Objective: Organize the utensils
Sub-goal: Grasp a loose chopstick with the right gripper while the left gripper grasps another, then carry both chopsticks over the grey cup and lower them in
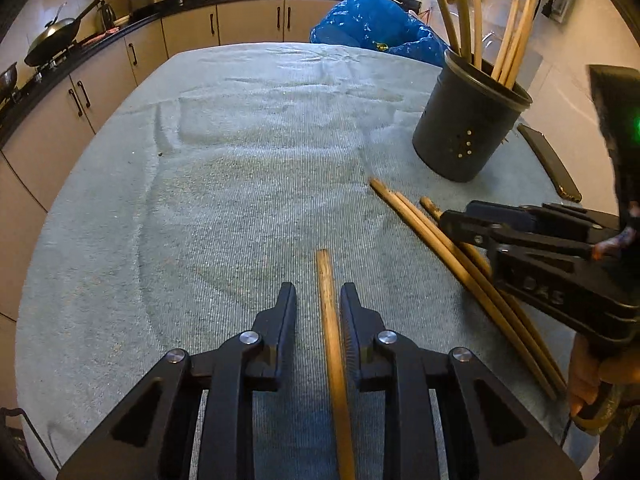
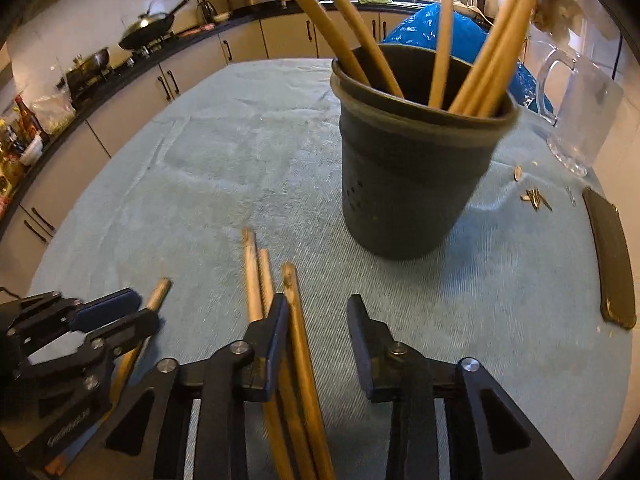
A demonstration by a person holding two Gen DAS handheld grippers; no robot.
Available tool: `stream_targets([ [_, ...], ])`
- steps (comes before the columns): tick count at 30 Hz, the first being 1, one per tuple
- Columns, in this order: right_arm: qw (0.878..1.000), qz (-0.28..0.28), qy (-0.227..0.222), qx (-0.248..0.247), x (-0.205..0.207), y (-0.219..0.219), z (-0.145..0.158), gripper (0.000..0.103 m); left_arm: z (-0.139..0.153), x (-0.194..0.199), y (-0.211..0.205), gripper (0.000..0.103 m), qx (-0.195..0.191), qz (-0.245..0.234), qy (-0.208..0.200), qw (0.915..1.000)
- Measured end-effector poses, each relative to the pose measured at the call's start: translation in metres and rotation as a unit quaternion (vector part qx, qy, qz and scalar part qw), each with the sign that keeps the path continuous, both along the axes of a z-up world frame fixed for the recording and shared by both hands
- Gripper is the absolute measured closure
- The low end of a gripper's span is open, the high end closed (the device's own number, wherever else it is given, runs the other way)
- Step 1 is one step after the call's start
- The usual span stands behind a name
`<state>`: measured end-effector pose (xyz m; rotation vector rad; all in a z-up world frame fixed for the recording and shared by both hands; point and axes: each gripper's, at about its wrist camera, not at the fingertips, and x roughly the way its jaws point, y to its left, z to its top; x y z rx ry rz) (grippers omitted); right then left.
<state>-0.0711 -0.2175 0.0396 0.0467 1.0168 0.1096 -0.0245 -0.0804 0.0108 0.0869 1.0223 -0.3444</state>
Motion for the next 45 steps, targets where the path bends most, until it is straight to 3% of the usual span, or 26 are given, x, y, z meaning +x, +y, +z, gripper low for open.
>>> stream_targets([
  [4, 0.999, 0.004, -0.005, -0.035, 0.005, 0.01, 0.0, 0.078, 0.0, 0.004, -0.003, 0.081, 0.003, -0.002, -0.001, 1.0],
  [6, 0.999, -0.006, -0.003, -0.036, 0.005, 0.009, 0.0, 0.092, 0.001, 0.008, -0.005, 0.081, 0.008, -0.003, 0.002, 1.0],
  [7, 0.999, -0.014, 0.001, -0.032, 0.005, 0.005, 0.0, 0.095, 0.001, 0.01, -0.007, 0.081, 0.01, -0.004, 0.003, 0.9999],
  [10, 0.999, -0.042, 0.006, -0.022, -0.004, -0.012, 0.001, 0.095, 0.001, 0.012, -0.008, 0.096, 0.012, -0.001, 0.002, 0.9999],
  [18, 0.996, -0.084, 0.021, 0.012, -0.074, -0.08, 0.001, 0.095, 0.0, -0.004, -0.001, 0.096, -0.012, -0.017, 0.015, 0.9997],
  [25, 0.993, -0.104, 0.04, 0.037, -0.117, -0.122, 0.001, 0.095, 0.0, -0.008, -0.001, 0.095, -0.007, -0.037, 0.041, 0.9985],
  [28, 0.993, -0.103, 0.049, 0.03, -0.115, -0.121, 0.001, 0.094, 0.0, -0.004, 0.002, 0.094, -0.016, -0.037, 0.064, 0.9971],
  [30, 0.994, -0.097, 0.057, 0.016, -0.109, -0.116, 0.002, 0.088, 0.001, 0.0, 0.005, 0.094, -0.021, -0.041, 0.082, 0.9956],
  [34, 0.994, -0.079, 0.075, -0.017, -0.096, -0.105, 0.002, 0.085, 0.002, 0.006, 0.001, 0.094, -0.008, -0.057, 0.099, 0.9934],
  [40, 0.991, -0.06, 0.11, -0.039, -0.072, -0.093, 0.002, 0.085, 0.003, 0.015, -0.014, 0.094, 0.034, -0.084, 0.088, 0.992],
  [45, 0.99, -0.055, 0.125, -0.037, -0.056, -0.089, 0.002, 0.085, 0.001, 0.017, -0.017, 0.089, 0.032, -0.093, 0.073, 0.9925],
])
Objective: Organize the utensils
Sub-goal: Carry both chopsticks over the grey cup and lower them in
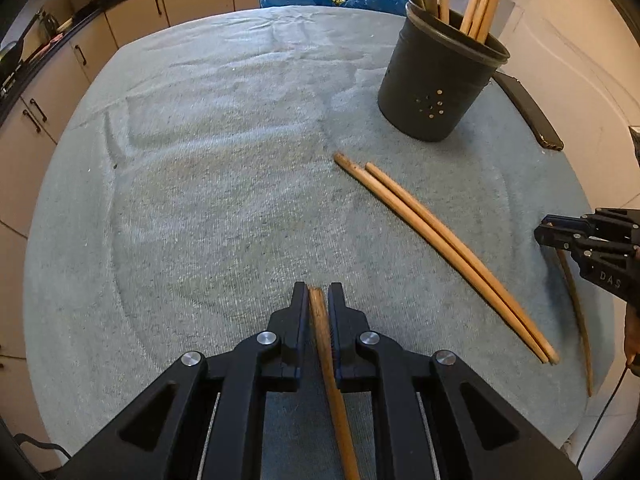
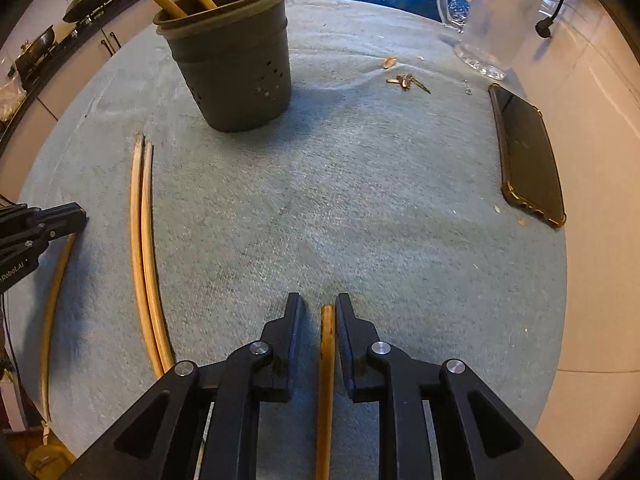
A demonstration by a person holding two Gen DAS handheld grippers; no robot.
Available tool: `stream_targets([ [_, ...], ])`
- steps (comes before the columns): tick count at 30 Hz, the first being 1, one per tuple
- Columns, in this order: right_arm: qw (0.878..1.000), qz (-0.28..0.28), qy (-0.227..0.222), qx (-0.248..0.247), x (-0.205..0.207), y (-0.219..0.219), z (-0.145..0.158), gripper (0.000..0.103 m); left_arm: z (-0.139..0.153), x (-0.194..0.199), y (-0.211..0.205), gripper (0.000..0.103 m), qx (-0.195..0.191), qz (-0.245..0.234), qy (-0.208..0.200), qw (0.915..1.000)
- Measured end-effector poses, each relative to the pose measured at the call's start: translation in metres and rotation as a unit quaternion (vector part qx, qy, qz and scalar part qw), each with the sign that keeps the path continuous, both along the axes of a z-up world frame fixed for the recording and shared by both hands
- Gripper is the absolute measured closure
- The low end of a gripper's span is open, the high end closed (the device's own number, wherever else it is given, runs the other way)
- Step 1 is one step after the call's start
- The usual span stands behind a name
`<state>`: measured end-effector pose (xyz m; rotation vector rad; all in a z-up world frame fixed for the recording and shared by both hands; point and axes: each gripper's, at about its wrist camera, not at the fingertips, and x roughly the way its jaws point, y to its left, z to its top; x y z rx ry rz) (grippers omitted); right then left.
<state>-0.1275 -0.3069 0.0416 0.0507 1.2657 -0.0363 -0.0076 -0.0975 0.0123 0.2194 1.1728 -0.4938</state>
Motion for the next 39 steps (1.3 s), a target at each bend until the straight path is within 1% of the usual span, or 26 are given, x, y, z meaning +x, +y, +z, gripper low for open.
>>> stream_targets([
  [2, 1.0, -0.003, -0.003, 0.006, 0.001, -0.001, -0.001, 0.086, 0.0, -0.001, 0.001, 0.084, -0.012, -0.003, -0.003, 0.9999],
  [4, 1.0, -0.007, -0.017, 0.007, -0.003, -0.003, -0.001, 0.089, 0.0, -0.004, 0.001, 0.084, -0.014, 0.0, -0.016, 0.9998],
  [5, 1.0, -0.008, -0.023, 0.01, -0.004, -0.004, -0.001, 0.095, -0.001, -0.005, 0.0, 0.088, -0.011, 0.002, -0.023, 0.9997],
  [6, 0.999, -0.011, -0.035, 0.019, -0.006, -0.005, -0.001, 0.095, -0.001, -0.007, 0.001, 0.096, -0.002, 0.011, -0.035, 0.9993],
  [7, 0.999, -0.016, -0.039, 0.024, -0.005, -0.006, -0.001, 0.095, -0.001, -0.007, 0.0, 0.096, -0.002, 0.014, -0.037, 0.9992],
  [10, 0.996, -0.038, -0.061, 0.061, -0.012, -0.01, 0.001, 0.096, 0.002, -0.011, 0.005, 0.096, -0.026, 0.031, -0.031, 0.9987],
  [15, 0.989, -0.04, -0.121, 0.079, -0.029, -0.004, 0.027, 0.096, 0.031, -0.03, 0.015, 0.096, -0.061, 0.038, -0.061, 0.9955],
  [19, 0.983, -0.037, -0.165, 0.07, -0.04, 0.001, 0.049, 0.096, 0.058, -0.051, 0.023, 0.096, -0.08, 0.039, -0.095, 0.9914],
  [24, 0.972, -0.037, -0.221, 0.071, -0.063, 0.009, 0.082, 0.096, 0.09, -0.077, 0.027, 0.096, -0.109, 0.034, -0.134, 0.9844],
  [29, 0.962, -0.036, -0.263, 0.068, -0.092, 0.019, 0.108, 0.096, 0.116, -0.105, 0.031, 0.096, -0.126, 0.028, -0.17, 0.977],
  [34, 0.951, -0.037, -0.297, 0.074, -0.114, 0.022, 0.129, 0.096, 0.134, -0.129, 0.035, 0.096, -0.141, 0.024, -0.192, 0.971],
  [39, 0.943, -0.036, -0.322, 0.071, -0.132, 0.028, 0.145, 0.096, 0.157, -0.153, 0.04, 0.096, -0.162, 0.019, -0.223, 0.9611],
])
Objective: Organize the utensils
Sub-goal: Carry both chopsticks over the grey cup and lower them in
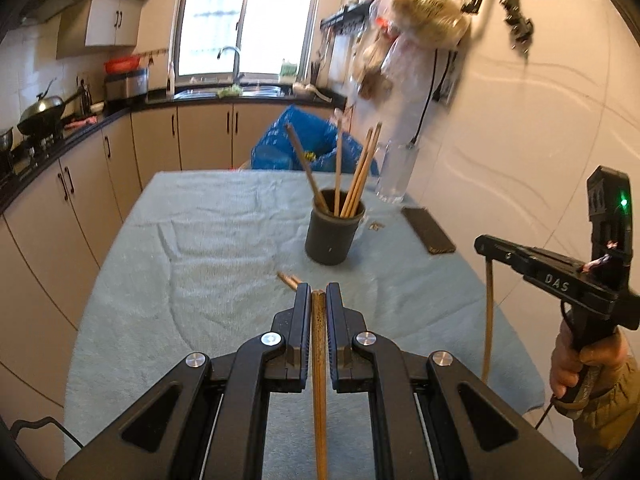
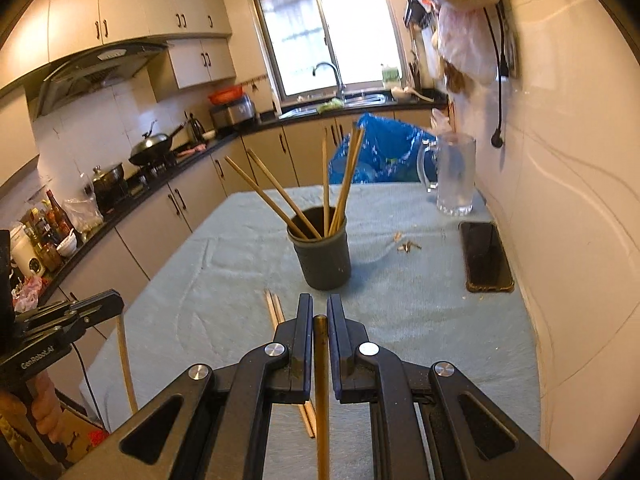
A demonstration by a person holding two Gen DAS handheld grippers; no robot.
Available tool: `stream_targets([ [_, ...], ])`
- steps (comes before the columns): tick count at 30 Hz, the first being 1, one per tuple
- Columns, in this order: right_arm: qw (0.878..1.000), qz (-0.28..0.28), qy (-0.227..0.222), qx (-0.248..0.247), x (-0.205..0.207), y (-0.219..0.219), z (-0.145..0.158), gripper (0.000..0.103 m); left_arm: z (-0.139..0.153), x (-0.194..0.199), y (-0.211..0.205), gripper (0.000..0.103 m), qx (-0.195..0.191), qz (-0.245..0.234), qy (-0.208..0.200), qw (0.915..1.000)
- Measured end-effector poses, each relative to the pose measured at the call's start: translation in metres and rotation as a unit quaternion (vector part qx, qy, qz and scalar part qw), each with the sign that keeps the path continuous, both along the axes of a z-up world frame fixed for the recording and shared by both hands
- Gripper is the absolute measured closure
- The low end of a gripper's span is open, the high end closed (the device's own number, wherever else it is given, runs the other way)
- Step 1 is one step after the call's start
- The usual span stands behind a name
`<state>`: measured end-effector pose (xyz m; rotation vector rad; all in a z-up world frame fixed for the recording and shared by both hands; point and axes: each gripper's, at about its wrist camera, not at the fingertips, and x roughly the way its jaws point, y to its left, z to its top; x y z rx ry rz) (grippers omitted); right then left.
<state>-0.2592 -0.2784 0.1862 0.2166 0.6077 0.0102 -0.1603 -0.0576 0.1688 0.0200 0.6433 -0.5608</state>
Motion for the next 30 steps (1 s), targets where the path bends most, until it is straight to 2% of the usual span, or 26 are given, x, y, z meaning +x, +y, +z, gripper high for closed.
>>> stream_targets([
  [7, 1.0, -0.004, -0.026, 0.005, -0.014, 0.0, 0.016, 0.095, 0.023, -0.015, 0.01, 0.096, -0.032, -0.001, -0.033, 0.9989],
  [13, 0.999, -0.005, -0.04, 0.013, -0.015, -0.003, 0.023, 0.095, 0.036, -0.014, 0.013, 0.096, -0.053, 0.004, -0.045, 0.9976],
  [23, 0.998, -0.002, -0.052, 0.027, -0.004, -0.012, 0.029, 0.095, 0.049, 0.008, 0.0, 0.096, -0.063, -0.002, -0.054, 0.9966],
  [30, 0.997, 0.002, -0.072, 0.028, 0.018, -0.025, 0.054, 0.095, 0.071, 0.04, -0.011, 0.096, -0.075, -0.016, -0.049, 0.9958],
])
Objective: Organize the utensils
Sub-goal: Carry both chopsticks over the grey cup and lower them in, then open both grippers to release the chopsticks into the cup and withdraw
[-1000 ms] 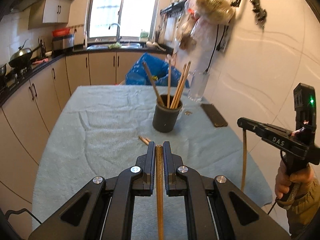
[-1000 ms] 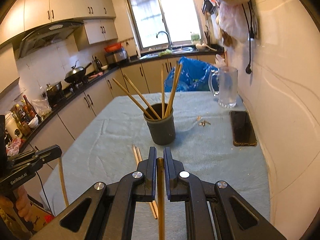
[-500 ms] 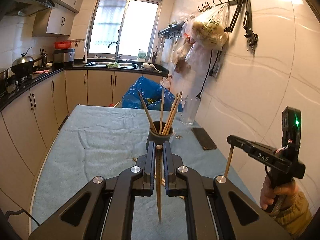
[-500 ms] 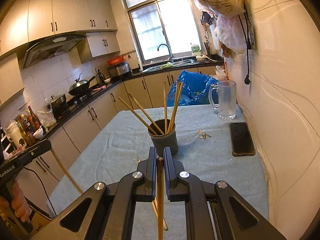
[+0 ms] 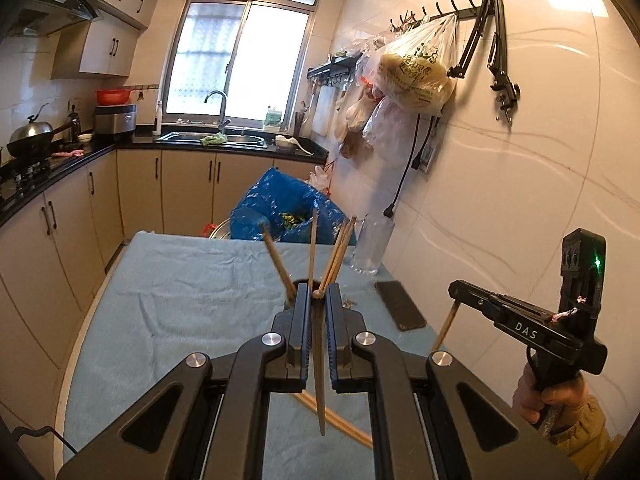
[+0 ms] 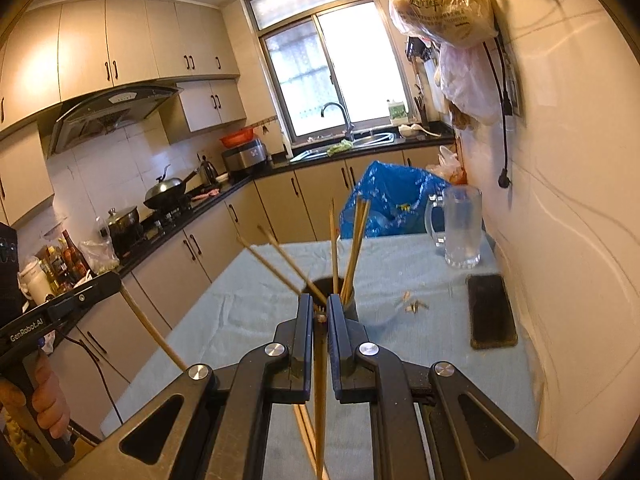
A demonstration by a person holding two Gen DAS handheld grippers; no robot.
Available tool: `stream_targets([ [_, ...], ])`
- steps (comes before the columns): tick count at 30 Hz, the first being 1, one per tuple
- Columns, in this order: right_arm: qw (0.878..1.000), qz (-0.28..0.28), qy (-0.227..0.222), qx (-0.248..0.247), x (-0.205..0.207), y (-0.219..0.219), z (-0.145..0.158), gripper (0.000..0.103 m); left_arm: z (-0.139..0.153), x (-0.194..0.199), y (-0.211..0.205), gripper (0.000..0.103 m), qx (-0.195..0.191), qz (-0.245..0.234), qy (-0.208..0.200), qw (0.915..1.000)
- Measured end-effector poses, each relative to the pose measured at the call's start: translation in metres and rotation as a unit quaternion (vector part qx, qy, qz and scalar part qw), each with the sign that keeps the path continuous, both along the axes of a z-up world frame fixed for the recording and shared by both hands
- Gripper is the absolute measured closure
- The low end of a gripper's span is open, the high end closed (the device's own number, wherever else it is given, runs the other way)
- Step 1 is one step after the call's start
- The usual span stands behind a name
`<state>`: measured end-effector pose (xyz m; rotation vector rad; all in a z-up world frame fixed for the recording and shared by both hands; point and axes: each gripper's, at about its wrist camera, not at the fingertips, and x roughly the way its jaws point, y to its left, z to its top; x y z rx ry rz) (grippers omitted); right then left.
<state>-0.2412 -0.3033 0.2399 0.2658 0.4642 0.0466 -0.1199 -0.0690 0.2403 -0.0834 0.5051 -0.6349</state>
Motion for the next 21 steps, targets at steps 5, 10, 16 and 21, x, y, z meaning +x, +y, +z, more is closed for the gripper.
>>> stream_targets([
  [5, 1.0, -0.004, -0.021, -0.006, 0.024, -0.009, 0.025, 0.095, 0.026, 0.021, -0.01, 0.096, 0.0, -0.01, -0.011, 0.9999],
  [10, 0.999, -0.01, -0.05, -0.001, 0.058, -0.016, 0.056, 0.095, 0.059, 0.041, -0.027, 0.096, 0.011, 0.0, -0.056, 0.9984],
  [16, 0.997, -0.02, -0.079, -0.001, 0.102, -0.015, 0.08, 0.095, 0.079, 0.084, -0.053, 0.096, 0.002, 0.024, -0.068, 0.9974],
  [21, 0.994, -0.046, -0.093, -0.024, 0.133, -0.011, 0.074, 0.095, 0.069, 0.119, -0.077, 0.096, 0.012, 0.051, -0.075, 0.9958],
])
